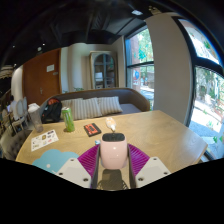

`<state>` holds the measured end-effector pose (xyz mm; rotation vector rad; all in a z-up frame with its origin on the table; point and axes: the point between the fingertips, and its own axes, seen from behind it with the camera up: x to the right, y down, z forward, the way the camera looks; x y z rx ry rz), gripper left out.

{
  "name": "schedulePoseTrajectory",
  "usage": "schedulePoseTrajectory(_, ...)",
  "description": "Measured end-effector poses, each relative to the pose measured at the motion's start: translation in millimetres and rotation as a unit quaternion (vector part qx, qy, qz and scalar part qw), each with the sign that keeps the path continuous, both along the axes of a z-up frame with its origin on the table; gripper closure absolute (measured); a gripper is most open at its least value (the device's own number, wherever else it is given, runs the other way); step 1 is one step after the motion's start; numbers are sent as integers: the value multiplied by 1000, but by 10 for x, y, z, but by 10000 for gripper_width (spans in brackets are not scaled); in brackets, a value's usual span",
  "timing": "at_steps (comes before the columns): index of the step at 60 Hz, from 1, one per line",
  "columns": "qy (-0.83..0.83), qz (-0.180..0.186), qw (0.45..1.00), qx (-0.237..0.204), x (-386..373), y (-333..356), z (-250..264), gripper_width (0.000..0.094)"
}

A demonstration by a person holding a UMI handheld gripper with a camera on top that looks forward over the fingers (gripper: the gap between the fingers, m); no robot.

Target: Arrange mouse

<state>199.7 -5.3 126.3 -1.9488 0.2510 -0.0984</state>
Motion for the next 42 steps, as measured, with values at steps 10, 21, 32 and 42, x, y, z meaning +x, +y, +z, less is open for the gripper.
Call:
schedulePoseTrajectory(10,21,66,997,19,-1418,-15,61,501)
schedulePoseTrajectory(21,23,99,993,-53,-2247,152,-713,501)
schedulePoseTrajectory(32,11,79,992,-97,-2337,236,-1191,501)
schedulePoseTrajectory(42,-1,79,991,-106,-2344,252,-1342,471)
